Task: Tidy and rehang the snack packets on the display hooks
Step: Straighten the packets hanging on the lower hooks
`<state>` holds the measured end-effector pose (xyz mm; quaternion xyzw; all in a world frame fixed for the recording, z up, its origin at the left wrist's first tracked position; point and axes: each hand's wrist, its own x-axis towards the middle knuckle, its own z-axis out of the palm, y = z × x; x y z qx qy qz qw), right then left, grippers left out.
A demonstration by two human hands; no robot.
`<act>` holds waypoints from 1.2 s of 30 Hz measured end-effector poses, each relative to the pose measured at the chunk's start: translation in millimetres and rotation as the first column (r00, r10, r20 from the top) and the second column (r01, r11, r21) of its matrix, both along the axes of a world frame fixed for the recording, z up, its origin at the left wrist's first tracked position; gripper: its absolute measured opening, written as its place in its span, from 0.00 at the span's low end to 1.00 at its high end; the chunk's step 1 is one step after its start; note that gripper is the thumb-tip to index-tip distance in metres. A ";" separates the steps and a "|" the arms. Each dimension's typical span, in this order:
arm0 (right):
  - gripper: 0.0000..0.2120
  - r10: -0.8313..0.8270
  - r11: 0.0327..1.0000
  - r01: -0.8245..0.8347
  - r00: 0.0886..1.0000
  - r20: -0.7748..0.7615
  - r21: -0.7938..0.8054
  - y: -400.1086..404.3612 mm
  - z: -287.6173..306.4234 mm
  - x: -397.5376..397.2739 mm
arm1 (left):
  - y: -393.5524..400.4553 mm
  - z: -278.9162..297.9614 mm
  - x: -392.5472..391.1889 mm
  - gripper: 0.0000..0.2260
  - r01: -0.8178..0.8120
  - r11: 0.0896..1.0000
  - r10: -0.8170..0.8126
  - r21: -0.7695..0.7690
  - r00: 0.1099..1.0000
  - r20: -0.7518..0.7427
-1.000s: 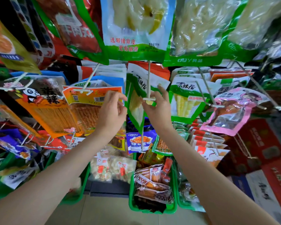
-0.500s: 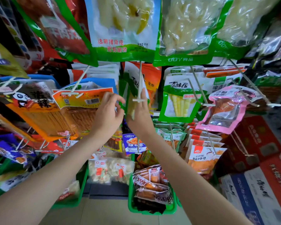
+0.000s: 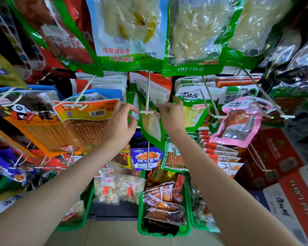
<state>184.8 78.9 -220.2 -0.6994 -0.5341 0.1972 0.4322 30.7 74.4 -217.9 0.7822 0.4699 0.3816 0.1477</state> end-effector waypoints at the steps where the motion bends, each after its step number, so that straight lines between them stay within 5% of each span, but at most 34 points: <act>1: 0.12 0.011 1.000 -0.011 0.999 -0.050 -0.008 0.4 2.1 7.3 | -0.7 1.5 0.3 0.09 0.002 1.000 -0.002 -0.006 1.000 0.006; 10: 0.07 0.102 0.948 -0.259 0.801 -0.590 -0.187 -43.3 41.4 35.0 | -11.6 19.2 2.8 0.17 0.061 0.989 -0.057 -0.135 0.998 0.034; 12: 0.06 0.093 0.931 -0.299 0.751 -0.654 -0.211 -48.0 44.6 37.4 | -16.2 25.7 0.9 0.14 0.090 0.954 -0.062 -0.287 0.992 0.108; 15: 0.14 0.057 0.911 -0.326 0.704 -0.708 -0.251 -52.2 47.8 40.2 | -22.8 40.5 -11.5 0.05 0.224 0.778 -0.097 -0.587 0.966 0.240; 19: 0.05 0.171 0.828 -0.468 0.735 -0.657 -0.308 -61.8 51.7 36.5 | -35.6 57.1 -32.5 0.02 0.310 0.569 -0.155 -0.762 0.950 0.270; 22: 0.03 0.293 0.762 -0.522 0.806 -0.514 -0.384 -72.4 53.7 30.8 | -42.1 62.6 -40.9 0.02 0.288 0.584 -0.236 -0.759 0.955 0.180; 28: 0.08 0.569 0.639 -0.636 0.769 -0.290 -0.432 -87.6 65.6 23.1 | -48.5 73.0 -44.0 0.07 0.208 0.680 -0.352 -0.703 0.934 -0.064; 32: 0.11 0.646 0.679 -0.623 0.758 -0.086 -0.388 -84.5 87.8 10.9 | -46.4 93.6 -42.8 0.07 0.209 0.729 -0.335 -0.651 0.939 -0.073; 36: 0.07 0.595 0.754 -0.608 0.792 -0.135 -0.246 -81.6 105.8 3.6 | -48.0 117.9 -40.4 0.08 0.203 0.742 -0.325 -0.639 0.942 -0.079</act>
